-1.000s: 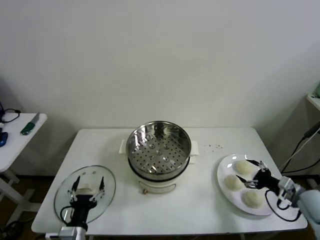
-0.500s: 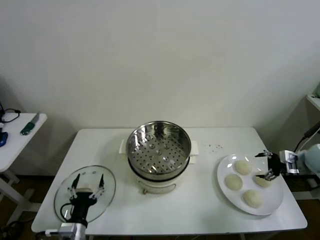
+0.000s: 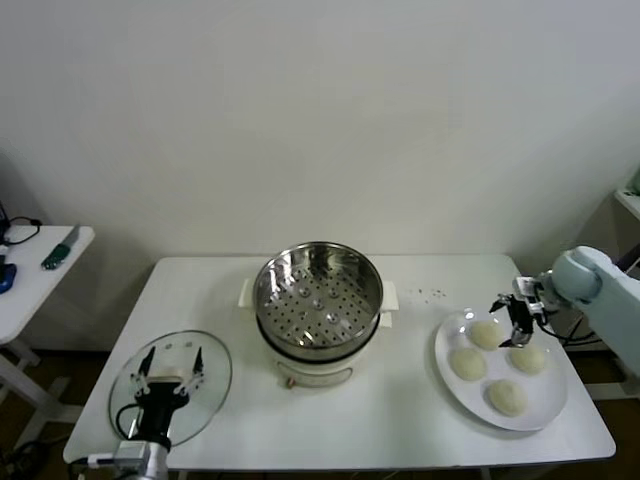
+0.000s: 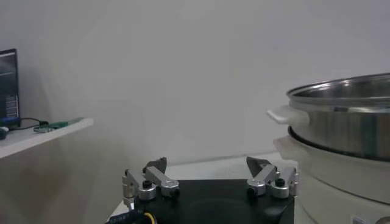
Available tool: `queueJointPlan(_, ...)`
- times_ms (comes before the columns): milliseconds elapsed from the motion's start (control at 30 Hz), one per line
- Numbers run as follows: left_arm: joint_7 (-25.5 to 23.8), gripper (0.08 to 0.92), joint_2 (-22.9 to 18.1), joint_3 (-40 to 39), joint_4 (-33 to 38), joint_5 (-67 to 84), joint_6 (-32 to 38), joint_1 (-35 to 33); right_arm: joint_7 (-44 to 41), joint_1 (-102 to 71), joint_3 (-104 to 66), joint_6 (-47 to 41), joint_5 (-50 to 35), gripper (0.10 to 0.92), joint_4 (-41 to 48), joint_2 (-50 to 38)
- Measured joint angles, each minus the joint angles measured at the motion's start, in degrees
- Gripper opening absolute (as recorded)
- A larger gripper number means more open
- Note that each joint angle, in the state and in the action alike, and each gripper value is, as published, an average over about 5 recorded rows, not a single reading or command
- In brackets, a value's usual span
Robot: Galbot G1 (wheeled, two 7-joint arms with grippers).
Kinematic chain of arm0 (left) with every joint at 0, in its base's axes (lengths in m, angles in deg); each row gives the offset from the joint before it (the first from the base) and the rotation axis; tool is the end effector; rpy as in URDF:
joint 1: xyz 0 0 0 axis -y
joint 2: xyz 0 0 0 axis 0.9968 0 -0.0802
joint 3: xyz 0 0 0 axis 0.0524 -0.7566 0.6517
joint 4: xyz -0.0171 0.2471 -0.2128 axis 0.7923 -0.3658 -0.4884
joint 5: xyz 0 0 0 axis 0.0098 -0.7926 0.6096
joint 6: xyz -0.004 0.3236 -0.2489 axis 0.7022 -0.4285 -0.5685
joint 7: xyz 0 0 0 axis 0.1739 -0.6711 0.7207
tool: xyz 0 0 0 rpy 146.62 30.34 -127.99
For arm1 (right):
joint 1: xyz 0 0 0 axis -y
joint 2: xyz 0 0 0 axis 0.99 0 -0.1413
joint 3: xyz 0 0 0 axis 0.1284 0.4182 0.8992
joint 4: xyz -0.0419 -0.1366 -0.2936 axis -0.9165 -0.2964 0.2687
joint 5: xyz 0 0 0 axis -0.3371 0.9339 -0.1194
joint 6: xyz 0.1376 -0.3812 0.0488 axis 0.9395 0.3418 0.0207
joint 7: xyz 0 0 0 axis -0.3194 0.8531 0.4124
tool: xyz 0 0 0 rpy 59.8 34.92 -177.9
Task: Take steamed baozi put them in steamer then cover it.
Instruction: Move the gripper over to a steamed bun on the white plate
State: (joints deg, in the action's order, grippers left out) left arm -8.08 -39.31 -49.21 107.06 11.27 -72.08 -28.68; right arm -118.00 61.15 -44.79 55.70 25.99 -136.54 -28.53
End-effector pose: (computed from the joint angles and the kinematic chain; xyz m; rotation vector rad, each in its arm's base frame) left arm 0.2233 0.0751 -0.3493 0.1400 -3.0131 -0.2294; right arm 0.5498 -0.2319 -0.2209 1.1933 -1.4151 1.2634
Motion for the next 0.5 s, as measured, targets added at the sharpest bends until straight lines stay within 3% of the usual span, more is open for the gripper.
queueJointPlan(500, -0.1, 0.823, 0.1, 0.5, -0.1, -0.1, -0.6, 0.8, -0.4, 5.0, 8.0, 1.3, 2.8, 0.823, 8.3, 6.2)
